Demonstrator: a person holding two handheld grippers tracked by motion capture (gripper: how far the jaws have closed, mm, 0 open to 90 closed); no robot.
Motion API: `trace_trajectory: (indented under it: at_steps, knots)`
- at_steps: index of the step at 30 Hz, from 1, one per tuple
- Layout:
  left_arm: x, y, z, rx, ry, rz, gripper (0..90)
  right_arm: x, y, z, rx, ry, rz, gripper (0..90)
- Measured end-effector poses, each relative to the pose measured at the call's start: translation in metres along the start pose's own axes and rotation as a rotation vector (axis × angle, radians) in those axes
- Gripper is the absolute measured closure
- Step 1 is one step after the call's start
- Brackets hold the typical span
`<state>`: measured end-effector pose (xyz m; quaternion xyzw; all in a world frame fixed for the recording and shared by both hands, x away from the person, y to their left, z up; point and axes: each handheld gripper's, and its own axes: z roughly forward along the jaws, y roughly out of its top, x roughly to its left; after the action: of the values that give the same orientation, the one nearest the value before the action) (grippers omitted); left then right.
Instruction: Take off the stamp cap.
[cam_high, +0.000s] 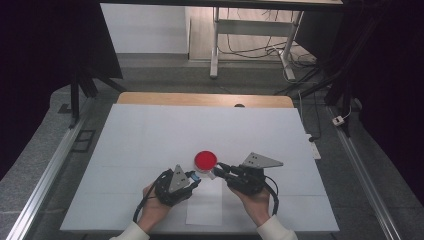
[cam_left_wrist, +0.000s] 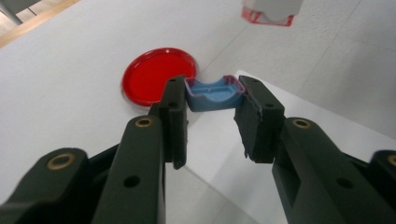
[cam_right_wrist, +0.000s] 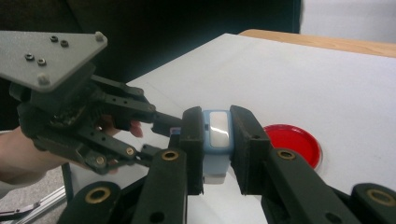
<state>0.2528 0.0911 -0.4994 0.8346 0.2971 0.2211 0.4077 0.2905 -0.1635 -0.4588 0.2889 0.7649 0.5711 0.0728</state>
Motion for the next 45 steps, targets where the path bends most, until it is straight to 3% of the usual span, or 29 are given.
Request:
trace_trajectory:
  at_steps: [23, 39, 45]
  knots:
    - [0.036, -0.031, -0.046, -0.011, 0.040, -0.083, 64.6, -0.007, -0.002, -0.003, 0.005, -0.027, -0.003, 75.7]
    - [0.056, -0.073, -0.085, -0.010, 0.103, -0.185, 64.5, -0.009, -0.004, 0.000, 0.022, -0.039, -0.018, 75.7]
    - [0.059, -0.079, -0.092, -0.013, 0.113, -0.199, 64.5, -0.010, -0.006, 0.002, 0.031, -0.045, -0.032, 75.7]
